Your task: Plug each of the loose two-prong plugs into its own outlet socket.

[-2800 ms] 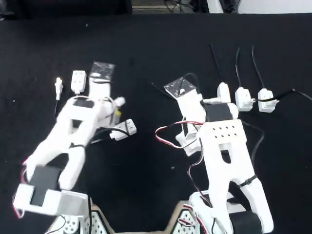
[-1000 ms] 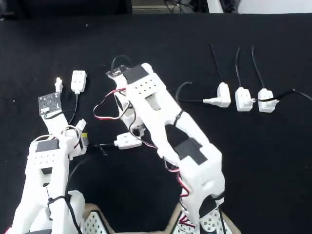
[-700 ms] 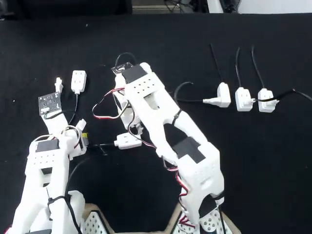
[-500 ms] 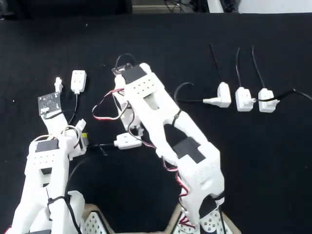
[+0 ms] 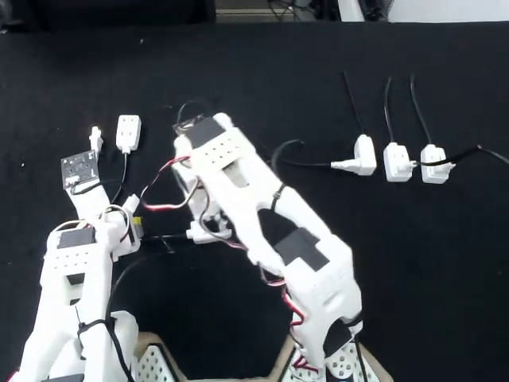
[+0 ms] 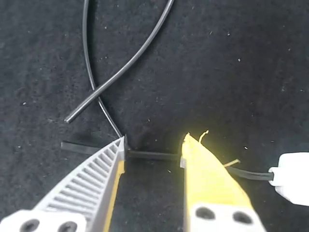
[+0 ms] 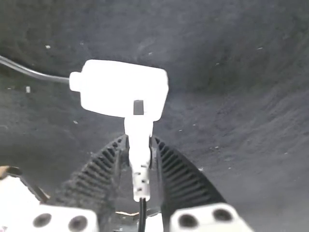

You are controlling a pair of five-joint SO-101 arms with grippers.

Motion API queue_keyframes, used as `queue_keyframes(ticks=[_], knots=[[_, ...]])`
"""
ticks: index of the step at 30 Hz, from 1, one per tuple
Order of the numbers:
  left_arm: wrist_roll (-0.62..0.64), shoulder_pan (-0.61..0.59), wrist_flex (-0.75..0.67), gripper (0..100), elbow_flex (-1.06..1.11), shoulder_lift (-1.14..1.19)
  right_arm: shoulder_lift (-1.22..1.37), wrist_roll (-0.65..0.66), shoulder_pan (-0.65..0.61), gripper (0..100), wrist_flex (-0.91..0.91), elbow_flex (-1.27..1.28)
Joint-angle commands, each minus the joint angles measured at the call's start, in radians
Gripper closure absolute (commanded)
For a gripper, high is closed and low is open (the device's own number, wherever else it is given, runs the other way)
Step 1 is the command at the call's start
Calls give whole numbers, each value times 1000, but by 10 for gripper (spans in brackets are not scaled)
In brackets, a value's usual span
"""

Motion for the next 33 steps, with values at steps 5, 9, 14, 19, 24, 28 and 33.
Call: queue_keyframes(ticks=[5, 9, 14, 19, 24, 28, 33], knots=[[6, -10, -9, 808, -8, -23, -13, -49, 21, 988, 35, -8], [6, -10, -8, 808, -10, -23, -8, -51, 43, 988, 35, -2], [6, -10, -8, 808, -10, -23, -7, -51, 51, 988, 35, 5], [8, -10, -8, 808, -12, -23, -7, -51, 58, 988, 35, 12], [9, -10, -8, 808, -12, -23, -7, -51, 58, 988, 35, 10], [11, -10, -8, 808, -12, -23, -5, -51, 58, 988, 34, -2], [11, -10, -6, 808, -12, -23, 45, -43, 58, 988, 35, -51]])
